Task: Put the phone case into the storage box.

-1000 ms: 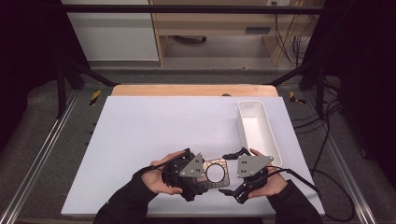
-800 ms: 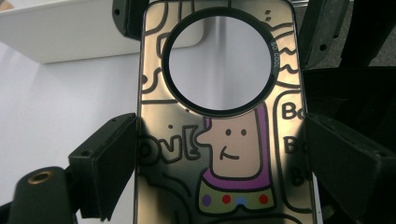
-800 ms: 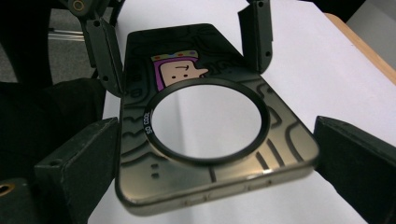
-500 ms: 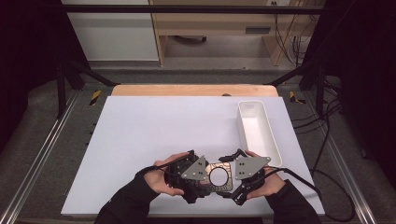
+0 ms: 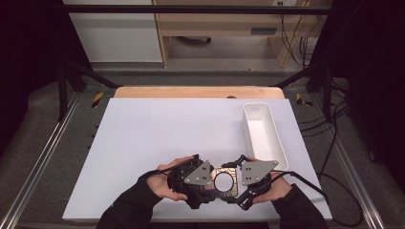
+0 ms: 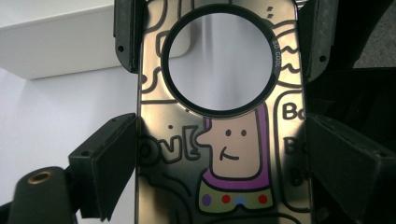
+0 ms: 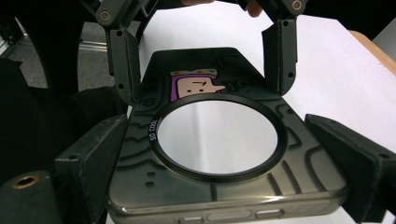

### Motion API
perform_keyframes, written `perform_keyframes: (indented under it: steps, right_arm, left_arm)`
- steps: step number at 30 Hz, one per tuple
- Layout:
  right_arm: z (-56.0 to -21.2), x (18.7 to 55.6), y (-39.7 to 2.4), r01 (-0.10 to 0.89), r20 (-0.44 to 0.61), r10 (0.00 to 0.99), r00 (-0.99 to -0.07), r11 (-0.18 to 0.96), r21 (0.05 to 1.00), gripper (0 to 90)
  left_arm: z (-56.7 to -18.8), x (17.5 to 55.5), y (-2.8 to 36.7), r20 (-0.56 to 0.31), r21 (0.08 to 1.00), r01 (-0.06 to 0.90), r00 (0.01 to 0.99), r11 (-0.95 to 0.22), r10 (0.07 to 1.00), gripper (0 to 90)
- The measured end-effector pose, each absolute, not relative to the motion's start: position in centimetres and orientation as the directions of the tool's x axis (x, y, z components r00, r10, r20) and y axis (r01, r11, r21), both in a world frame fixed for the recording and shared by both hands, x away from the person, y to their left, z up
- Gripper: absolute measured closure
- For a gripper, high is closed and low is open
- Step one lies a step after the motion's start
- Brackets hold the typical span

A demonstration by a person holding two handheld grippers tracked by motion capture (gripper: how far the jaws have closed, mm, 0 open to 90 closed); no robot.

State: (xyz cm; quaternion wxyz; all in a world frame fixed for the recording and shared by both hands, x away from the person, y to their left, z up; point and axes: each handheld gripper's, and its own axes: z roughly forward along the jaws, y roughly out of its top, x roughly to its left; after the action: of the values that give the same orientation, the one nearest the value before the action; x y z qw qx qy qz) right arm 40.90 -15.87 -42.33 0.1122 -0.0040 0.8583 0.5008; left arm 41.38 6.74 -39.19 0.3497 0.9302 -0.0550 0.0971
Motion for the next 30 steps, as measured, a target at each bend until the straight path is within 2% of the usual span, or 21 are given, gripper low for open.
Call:
perform_keyframes:
  steps: [22,30]
  right_arm:
    - [-42.23,41.1,-15.95,-0.085,-0.148,0.088,-0.985,0.501,0.861,11.8]
    - [-42.04,41.27,-16.16,-0.064,-0.137,0.106,-0.985,0.512,0.857,11.8]
  left_arm:
    - [-39.5,41.79,6.83,0.161,0.654,-0.13,0.986,-0.745,-0.03,11.1]
    - [-39.13,41.89,7.47,0.138,0.675,-0.078,0.99,-0.734,0.022,2.1]
